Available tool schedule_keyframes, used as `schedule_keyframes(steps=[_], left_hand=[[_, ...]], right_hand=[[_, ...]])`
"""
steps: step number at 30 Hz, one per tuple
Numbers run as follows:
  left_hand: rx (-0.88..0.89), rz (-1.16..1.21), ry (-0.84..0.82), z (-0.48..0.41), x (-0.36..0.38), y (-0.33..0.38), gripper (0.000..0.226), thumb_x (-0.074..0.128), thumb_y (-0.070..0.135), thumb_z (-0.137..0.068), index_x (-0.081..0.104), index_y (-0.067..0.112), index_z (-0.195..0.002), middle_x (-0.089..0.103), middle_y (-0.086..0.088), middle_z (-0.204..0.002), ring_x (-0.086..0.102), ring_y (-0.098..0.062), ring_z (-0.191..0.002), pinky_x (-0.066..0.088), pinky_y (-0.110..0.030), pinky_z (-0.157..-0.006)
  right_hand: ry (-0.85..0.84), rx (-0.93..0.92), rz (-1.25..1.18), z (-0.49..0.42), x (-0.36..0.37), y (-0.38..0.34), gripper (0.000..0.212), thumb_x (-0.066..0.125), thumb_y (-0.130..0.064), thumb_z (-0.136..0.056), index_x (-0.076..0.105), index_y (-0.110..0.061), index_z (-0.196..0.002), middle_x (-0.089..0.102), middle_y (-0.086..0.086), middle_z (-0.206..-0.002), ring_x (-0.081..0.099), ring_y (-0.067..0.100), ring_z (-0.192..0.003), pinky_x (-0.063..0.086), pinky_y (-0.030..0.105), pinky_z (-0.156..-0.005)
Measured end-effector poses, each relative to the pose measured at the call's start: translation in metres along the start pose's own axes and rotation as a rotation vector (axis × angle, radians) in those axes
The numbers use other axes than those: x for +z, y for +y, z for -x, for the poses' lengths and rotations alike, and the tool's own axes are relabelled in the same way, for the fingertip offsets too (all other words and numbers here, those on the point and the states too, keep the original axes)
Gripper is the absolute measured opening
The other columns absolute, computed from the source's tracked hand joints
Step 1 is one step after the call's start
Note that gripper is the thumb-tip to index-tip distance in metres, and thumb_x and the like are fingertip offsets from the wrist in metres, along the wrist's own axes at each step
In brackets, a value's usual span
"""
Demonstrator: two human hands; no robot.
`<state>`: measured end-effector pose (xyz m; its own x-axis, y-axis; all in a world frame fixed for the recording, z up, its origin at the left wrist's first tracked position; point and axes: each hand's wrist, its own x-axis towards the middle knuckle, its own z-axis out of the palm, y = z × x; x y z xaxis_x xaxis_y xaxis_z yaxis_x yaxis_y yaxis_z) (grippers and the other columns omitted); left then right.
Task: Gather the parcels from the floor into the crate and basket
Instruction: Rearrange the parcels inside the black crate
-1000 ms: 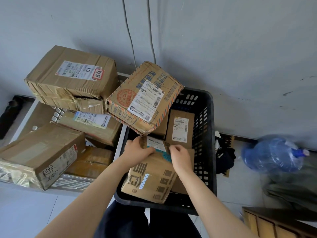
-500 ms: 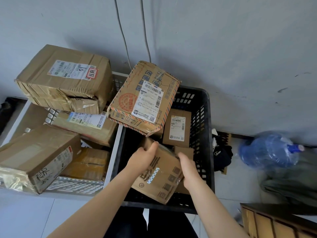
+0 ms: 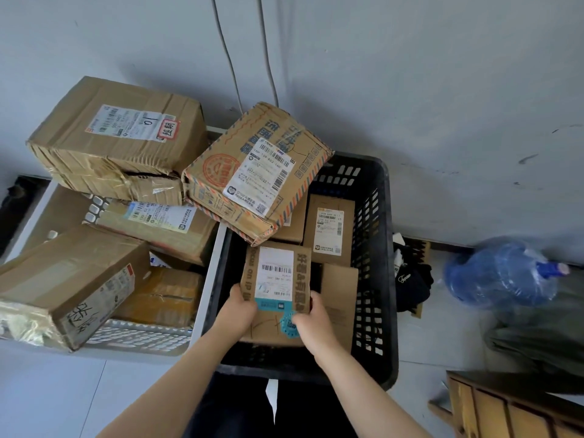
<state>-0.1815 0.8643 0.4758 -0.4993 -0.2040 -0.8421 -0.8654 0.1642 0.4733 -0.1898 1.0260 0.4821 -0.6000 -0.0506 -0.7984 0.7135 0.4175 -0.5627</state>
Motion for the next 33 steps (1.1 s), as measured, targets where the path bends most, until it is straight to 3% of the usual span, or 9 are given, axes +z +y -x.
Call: schedule_keyframes(steps=[3,8,13,18,23,26,29,31,33], left_hand=[[-0.050,-0.069,0.013,-0.008,0.014,-0.015,0.056,0.045,0.023,-0.101,0.018,0.008,-0.147,0.048,-0.016,-0.141,0.052,-0.034,-0.124,0.044,-0.035,-0.095],[-0.007,-0.210,0.055,-0.025,0.034,-0.026,0.057,0.035,0.042,-0.102,0.021,0.005,-0.144,0.044,-0.018,-0.145,0.049,-0.036,-0.128,0.044,-0.041,-0.100],[0.108,-0.252,0.039,-0.044,0.044,-0.023,0.039,0.030,0.037,-0.104,0.041,0.007,-0.127,0.055,-0.019,-0.132,0.055,-0.036,-0.118,0.045,-0.036,-0.095],[0.019,-0.210,0.195,-0.072,0.029,-0.036,0.041,0.035,0.023,-0.102,0.030,0.014,-0.142,0.047,-0.017,-0.141,0.050,-0.036,-0.124,0.042,-0.047,-0.103],[0.493,-0.772,0.278,-0.055,0.051,-0.049,0.087,0.051,0.015,-0.091,-0.009,0.006,-0.153,-0.018,-0.015,-0.160,-0.014,-0.030,-0.148,-0.005,-0.038,-0.121],[0.477,-1.065,0.169,-0.054,0.053,-0.046,0.088,0.044,0.032,-0.096,-0.021,0.005,-0.148,-0.036,-0.012,-0.150,-0.033,-0.026,-0.139,-0.016,-0.040,-0.116],[0.529,-0.824,0.183,-0.042,0.041,-0.030,0.064,0.049,0.019,-0.094,0.023,0.005,-0.151,0.010,-0.013,-0.160,0.010,-0.028,-0.148,0.018,-0.036,-0.120],[0.591,-0.538,0.280,-0.029,0.022,-0.014,0.036,0.052,0.008,-0.091,0.053,0.008,-0.127,0.044,-0.007,-0.136,0.050,-0.024,-0.119,0.049,-0.033,-0.094],[0.740,-0.358,0.457,-0.012,0.005,0.004,0.020,0.056,-0.001,-0.088,0.058,0.008,-0.106,0.049,-0.002,-0.115,0.058,-0.021,-0.089,0.050,-0.030,-0.068]], right_hand=[[-0.024,0.002,0.163,-0.022,0.010,0.013,0.040,0.053,-0.013,-0.096,0.042,-0.028,-0.131,0.058,-0.002,-0.131,0.062,0.012,-0.106,0.052,0.025,-0.081],[0.021,0.137,0.315,-0.050,0.017,0.025,0.068,0.042,-0.021,-0.103,0.002,-0.010,-0.156,0.034,0.011,-0.153,0.047,0.028,-0.131,0.043,0.034,-0.102],[0.389,0.018,0.326,-0.046,0.018,0.044,0.061,0.047,-0.038,-0.099,0.026,-0.011,-0.149,0.039,0.011,-0.144,0.048,0.029,-0.126,0.047,0.042,-0.101],[0.087,-0.044,0.280,-0.052,0.032,0.041,0.070,0.055,-0.021,-0.096,0.016,-0.023,-0.155,0.035,0.002,-0.149,0.055,0.020,-0.119,0.050,0.030,-0.096],[0.090,-0.050,0.250,-0.075,0.032,0.015,0.088,0.050,0.000,-0.093,-0.005,-0.022,-0.158,0.021,0.008,-0.157,0.045,0.023,-0.131,0.041,0.026,-0.102],[0.075,-0.042,0.316,-0.071,0.029,0.011,0.089,0.052,-0.001,-0.094,-0.006,-0.024,-0.158,0.026,0.009,-0.155,0.051,0.021,-0.125,0.045,0.024,-0.097],[0.198,-0.198,0.379,-0.054,0.024,0.010,0.075,0.055,-0.007,-0.094,0.016,-0.024,-0.156,0.038,0.005,-0.143,0.057,0.016,-0.112,0.049,0.021,-0.090],[0.343,-0.300,0.399,-0.038,0.013,0.009,0.055,0.055,-0.011,-0.095,0.036,-0.022,-0.145,0.042,-0.001,-0.135,0.055,0.008,-0.098,0.048,0.014,-0.076],[0.489,-0.299,0.406,-0.026,-0.003,0.010,0.039,0.056,-0.015,-0.095,0.048,-0.020,-0.133,0.045,-0.003,-0.128,0.052,0.005,-0.088,0.045,0.014,-0.067]])
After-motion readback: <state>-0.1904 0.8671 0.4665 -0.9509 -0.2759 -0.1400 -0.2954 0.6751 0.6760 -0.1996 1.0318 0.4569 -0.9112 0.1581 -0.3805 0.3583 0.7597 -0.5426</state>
